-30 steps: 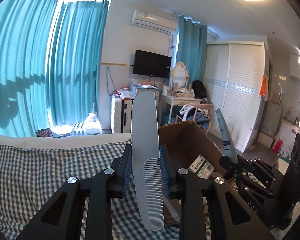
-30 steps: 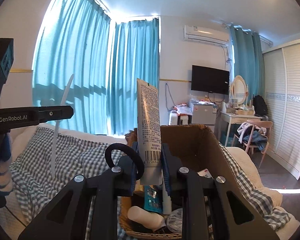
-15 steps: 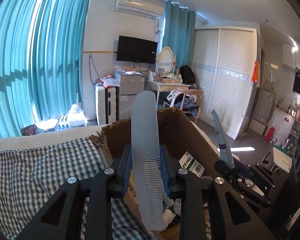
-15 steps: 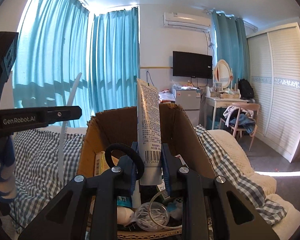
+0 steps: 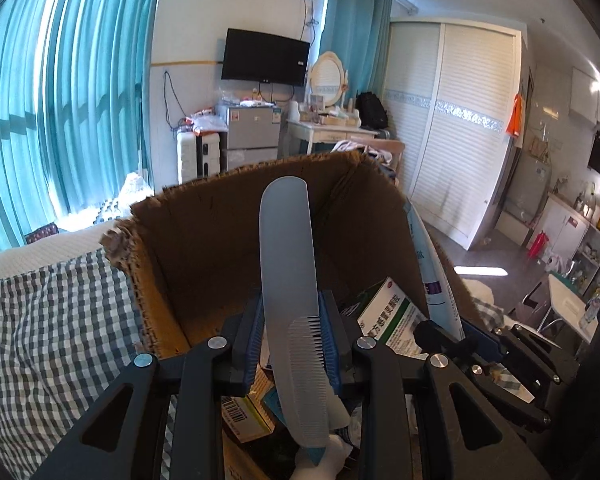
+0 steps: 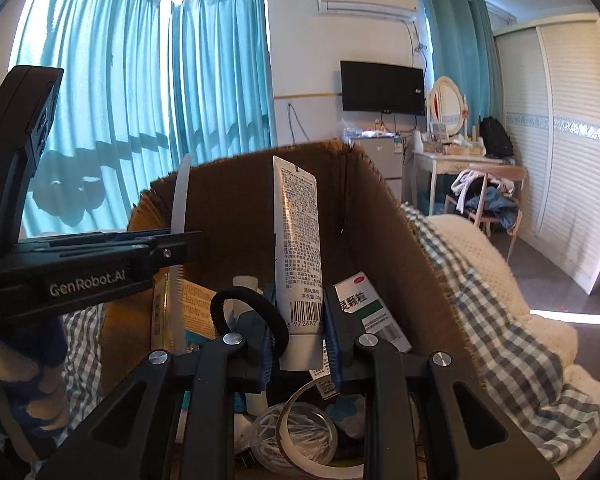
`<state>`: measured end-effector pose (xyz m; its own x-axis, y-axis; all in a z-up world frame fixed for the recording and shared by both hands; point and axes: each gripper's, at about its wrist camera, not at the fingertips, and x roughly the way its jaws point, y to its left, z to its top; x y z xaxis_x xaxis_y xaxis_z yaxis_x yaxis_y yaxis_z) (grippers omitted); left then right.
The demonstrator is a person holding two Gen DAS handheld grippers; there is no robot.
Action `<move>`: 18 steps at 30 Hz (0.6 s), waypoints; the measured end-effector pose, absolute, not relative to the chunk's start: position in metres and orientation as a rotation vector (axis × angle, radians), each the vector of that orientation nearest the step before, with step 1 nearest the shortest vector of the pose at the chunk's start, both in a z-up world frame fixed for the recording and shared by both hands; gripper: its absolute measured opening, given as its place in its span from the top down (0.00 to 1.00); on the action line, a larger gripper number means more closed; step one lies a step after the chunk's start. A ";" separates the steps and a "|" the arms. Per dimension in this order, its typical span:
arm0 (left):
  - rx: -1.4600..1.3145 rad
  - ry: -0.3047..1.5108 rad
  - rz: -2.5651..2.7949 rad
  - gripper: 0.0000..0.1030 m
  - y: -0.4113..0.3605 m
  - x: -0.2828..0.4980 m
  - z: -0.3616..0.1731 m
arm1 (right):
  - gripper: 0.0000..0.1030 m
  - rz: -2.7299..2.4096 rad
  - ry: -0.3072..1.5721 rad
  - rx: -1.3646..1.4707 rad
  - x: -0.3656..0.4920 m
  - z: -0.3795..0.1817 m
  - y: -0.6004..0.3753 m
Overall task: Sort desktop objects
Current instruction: 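Open both tools over the box to drop the comb and squeeze tube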
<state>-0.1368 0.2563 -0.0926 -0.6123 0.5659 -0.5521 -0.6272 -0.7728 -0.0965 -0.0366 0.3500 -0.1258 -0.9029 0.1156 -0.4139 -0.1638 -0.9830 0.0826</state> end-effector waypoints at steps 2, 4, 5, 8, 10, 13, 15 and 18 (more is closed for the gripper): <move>-0.763 0.163 2.346 0.74 0.260 -0.139 -0.102 | 0.80 2.918 0.192 -0.667 -0.044 -0.133 0.354; -0.778 0.187 2.352 0.74 0.264 -0.140 -0.111 | 0.79 2.894 0.168 -0.706 -0.049 -0.140 0.356; -0.768 0.219 2.372 0.73 0.266 -0.139 -0.114 | 0.79 2.878 0.155 -0.723 -0.052 -0.142 0.356; -0.769 0.252 2.373 0.71 0.270 -0.139 -0.117 | 0.79 2.873 0.111 -0.738 -0.055 -0.145 0.357; -0.773 0.228 2.364 0.65 0.267 -0.138 -0.116 | 0.67 2.877 0.098 -0.727 -0.053 -0.144 0.357; -0.745 0.219 2.418 0.38 0.258 -0.133 -0.107 | 0.40 2.878 0.087 -0.684 -0.047 -0.140 0.356; -0.727 0.200 2.444 0.36 0.249 -0.131 -0.098 | 0.40 2.893 0.095 -0.653 -0.042 -0.136 0.357; -0.694 0.164 2.490 0.27 0.233 -0.124 -0.083 | 0.30 2.905 0.094 -0.640 -0.037 -0.132 0.356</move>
<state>-0.1241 0.2331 -0.0831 -0.7186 0.4726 -0.5102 -0.5354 -0.8441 -0.0278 -0.0370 0.3556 -0.1317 -0.8943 0.1476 -0.4224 -0.1746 -0.9843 0.0256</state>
